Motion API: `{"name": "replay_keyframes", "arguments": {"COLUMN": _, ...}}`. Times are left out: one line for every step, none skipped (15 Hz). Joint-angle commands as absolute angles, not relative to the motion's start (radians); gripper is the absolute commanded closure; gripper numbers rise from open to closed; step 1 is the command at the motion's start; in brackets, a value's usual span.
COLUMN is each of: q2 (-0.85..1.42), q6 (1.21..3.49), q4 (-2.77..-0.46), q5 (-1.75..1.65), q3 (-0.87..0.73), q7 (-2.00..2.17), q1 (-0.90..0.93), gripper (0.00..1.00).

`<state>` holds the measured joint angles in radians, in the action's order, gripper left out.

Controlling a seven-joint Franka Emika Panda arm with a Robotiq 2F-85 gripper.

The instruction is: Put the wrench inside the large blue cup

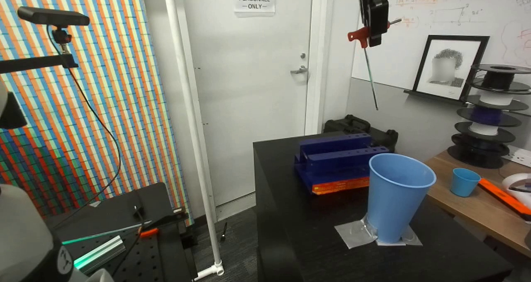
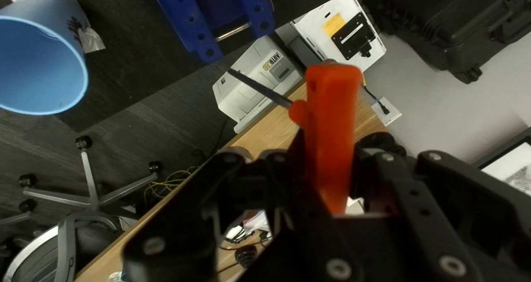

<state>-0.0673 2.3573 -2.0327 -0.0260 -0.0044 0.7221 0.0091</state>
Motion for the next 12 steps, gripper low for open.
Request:
{"name": "replay_keyframes", "arguments": {"q2": -0.152, "q6": 2.289, "q4": -2.049, "q5": -0.003, "q3": -0.018, "q7": 0.683, "q1": -0.023, "gripper": 0.97}}
{"name": "replay_keyframes", "arguments": {"q2": -0.167, "q6": 2.269, "q4": -2.054, "q5": 0.000, "q3": -0.024, "q7": 0.679, "q1": -0.034, "gripper": 0.97}}
{"name": "replay_keyframes", "arguments": {"q2": -0.180, "q6": 2.249, "q4": -2.061, "q5": 0.007, "q3": -0.031, "q7": 0.671, "q1": -0.044, "gripper": 0.97}}
{"name": "replay_keyframes", "arguments": {"q2": -0.192, "q6": 2.235, "q4": -2.067, "q5": 0.005, "q3": -0.035, "q7": 0.671, "q1": -0.054, "gripper": 0.97}}
{"name": "replay_keyframes", "arguments": {"q2": -0.200, "q6": 2.220, "q4": -2.076, "q5": 0.002, "q3": -0.040, "q7": 0.669, "q1": -0.064, "gripper": 0.97}}
{"name": "replay_keyframes", "arguments": {"q2": -0.204, "q6": 2.206, "q4": -2.084, "q5": 0.003, "q3": -0.045, "q7": 0.667, "q1": -0.074, "gripper": 0.97}}
{"name": "replay_keyframes", "arguments": {"q2": -0.205, "q6": 2.196, "q4": -2.093, "q5": 0.010, "q3": -0.050, "q7": 0.662, "q1": -0.081, "gripper": 0.97}}
{"name": "replay_keyframes", "arguments": {"q2": -0.207, "q6": 2.191, "q4": -2.101, "q5": 0.013, "q3": -0.053, "q7": 0.659, "q1": -0.087, "gripper": 0.97}}
{"name": "replay_keyframes", "arguments": {"q2": -0.205, "q6": 2.199, "q4": -2.113, "q5": 0.020, "q3": -0.055, "q7": 0.653, "q1": -0.091, "gripper": 0.97}}
{"name": "replay_keyframes", "arguments": {"q2": -0.205, "q6": 2.217, "q4": -2.127, "q5": 0.028, "q3": -0.057, "q7": 0.650, "q1": -0.092, "gripper": 0.97}}
{"name": "replay_keyframes", "arguments": {"q2": -0.199, "q6": 2.230, "q4": -2.140, "q5": 0.019, "q3": -0.055, "q7": 0.653, "q1": -0.095, "gripper": 0.97}}
{"name": "replay_keyframes", "arguments": {"q2": -0.194, "q6": 2.230, "q4": -2.150, "q5": 0.019, "q3": -0.055, "q7": 0.651, "q1": -0.097, "gripper": 0.97}}
